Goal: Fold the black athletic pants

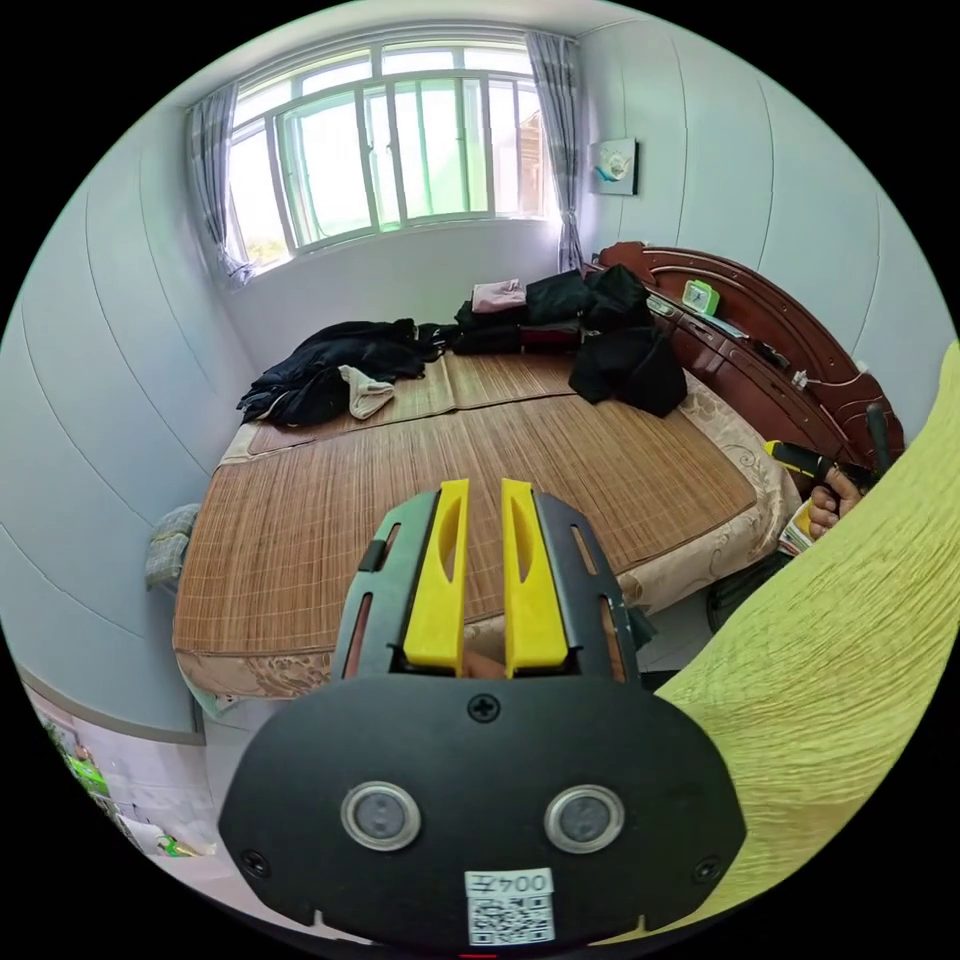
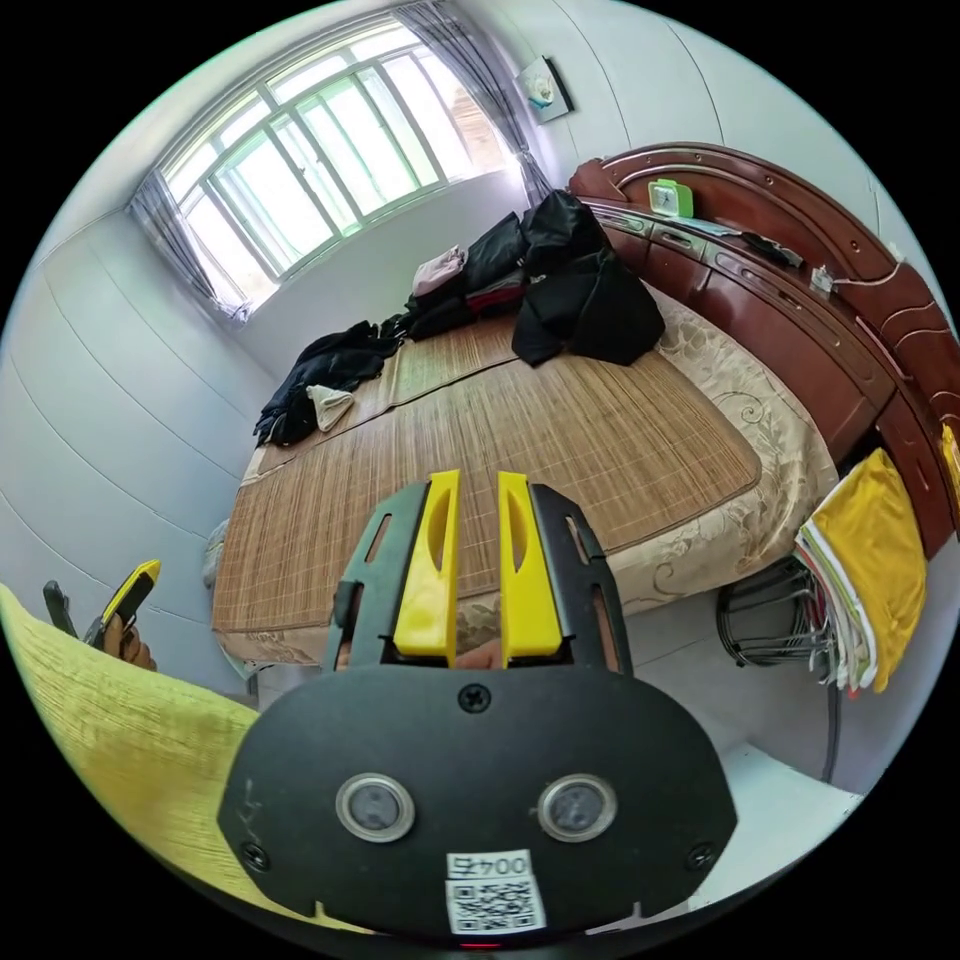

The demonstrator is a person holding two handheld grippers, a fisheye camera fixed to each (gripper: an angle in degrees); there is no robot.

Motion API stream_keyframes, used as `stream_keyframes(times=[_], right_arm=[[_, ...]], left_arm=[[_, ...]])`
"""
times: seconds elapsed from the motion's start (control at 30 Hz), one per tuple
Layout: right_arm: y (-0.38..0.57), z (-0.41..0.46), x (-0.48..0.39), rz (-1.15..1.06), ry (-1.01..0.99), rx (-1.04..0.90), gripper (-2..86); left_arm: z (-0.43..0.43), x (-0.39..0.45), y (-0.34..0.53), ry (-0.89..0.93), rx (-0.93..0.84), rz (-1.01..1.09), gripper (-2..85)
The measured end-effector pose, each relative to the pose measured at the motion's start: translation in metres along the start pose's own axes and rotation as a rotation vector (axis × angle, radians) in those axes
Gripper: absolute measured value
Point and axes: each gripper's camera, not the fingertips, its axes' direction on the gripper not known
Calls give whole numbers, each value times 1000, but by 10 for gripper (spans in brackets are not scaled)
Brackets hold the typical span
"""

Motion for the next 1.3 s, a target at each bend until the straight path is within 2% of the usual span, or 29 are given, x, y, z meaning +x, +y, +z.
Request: stream_keyframes(times=[0.37,0.77,1.07,1.3], right_arm=[[-36,10,60,21,-87,-36,66],[-30,-26,81,90,-83,3,65],[-43,-61,66,83,-63,36,64],[-55,-67,45,99,-37,72,60]], left_arm=[[-23,38,-7,-96,-65,-42,34],[-4,81,-44,-25,-24,73,26],[17,64,-52,9,-12,81,24],[67,42,-66,31,-5,118,22]])
